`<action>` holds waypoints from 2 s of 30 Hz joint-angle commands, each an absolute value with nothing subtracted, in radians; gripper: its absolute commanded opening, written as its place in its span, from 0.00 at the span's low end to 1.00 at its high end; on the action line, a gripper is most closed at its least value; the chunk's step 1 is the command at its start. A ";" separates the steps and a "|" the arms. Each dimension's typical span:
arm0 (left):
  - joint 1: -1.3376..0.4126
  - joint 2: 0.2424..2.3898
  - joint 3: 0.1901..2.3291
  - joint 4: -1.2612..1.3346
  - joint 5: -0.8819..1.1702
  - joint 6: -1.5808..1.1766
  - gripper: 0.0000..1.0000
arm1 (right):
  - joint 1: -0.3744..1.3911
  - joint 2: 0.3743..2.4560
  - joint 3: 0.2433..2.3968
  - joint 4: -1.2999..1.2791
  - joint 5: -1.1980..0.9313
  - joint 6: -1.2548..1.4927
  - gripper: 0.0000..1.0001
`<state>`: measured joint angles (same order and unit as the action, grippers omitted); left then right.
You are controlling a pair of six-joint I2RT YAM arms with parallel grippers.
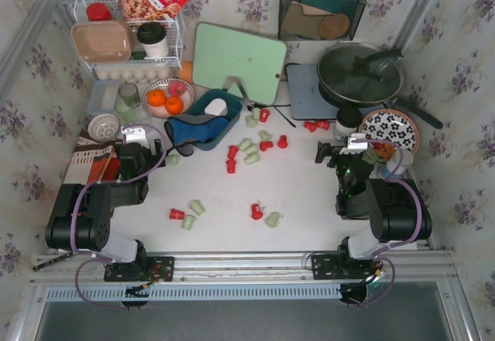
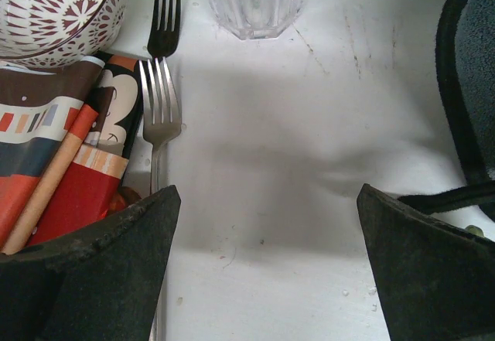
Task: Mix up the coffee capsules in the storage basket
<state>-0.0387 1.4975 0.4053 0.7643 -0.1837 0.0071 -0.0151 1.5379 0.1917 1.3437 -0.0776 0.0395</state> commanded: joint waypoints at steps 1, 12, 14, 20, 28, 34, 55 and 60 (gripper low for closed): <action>-0.038 1.497 0.411 0.773 -0.179 0.006 1.00 | -0.015 1.538 0.193 1.347 -0.069 0.037 1.00; -0.038 1.498 0.412 0.773 -0.178 0.006 1.00 | -0.015 1.538 0.193 1.347 -0.071 0.037 1.00; -0.037 1.497 0.411 0.773 -0.179 0.006 1.00 | -0.015 1.539 0.193 1.347 -0.071 0.037 1.00; -0.038 1.499 0.411 0.773 -0.178 0.006 1.00 | -0.015 1.538 0.193 1.347 -0.071 0.037 1.00; -0.038 1.498 0.411 0.773 -0.179 0.005 1.00 | -0.015 1.538 0.195 1.346 -0.072 0.037 1.00; -0.038 1.498 0.411 0.773 -0.179 0.006 1.00 | -0.015 1.538 0.197 1.340 -0.068 0.037 1.00; -0.038 1.497 0.413 0.771 -0.178 0.006 1.00 | 0.015 1.091 0.286 0.807 0.164 0.118 1.00; -0.039 1.491 0.415 0.757 -0.176 0.007 1.00 | 0.045 1.069 0.323 0.739 0.165 0.091 1.00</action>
<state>-0.0387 1.4975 0.4053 0.7643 -0.1837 0.0071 0.0265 1.0790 0.3019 0.8093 0.1555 0.1055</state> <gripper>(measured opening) 1.000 1.000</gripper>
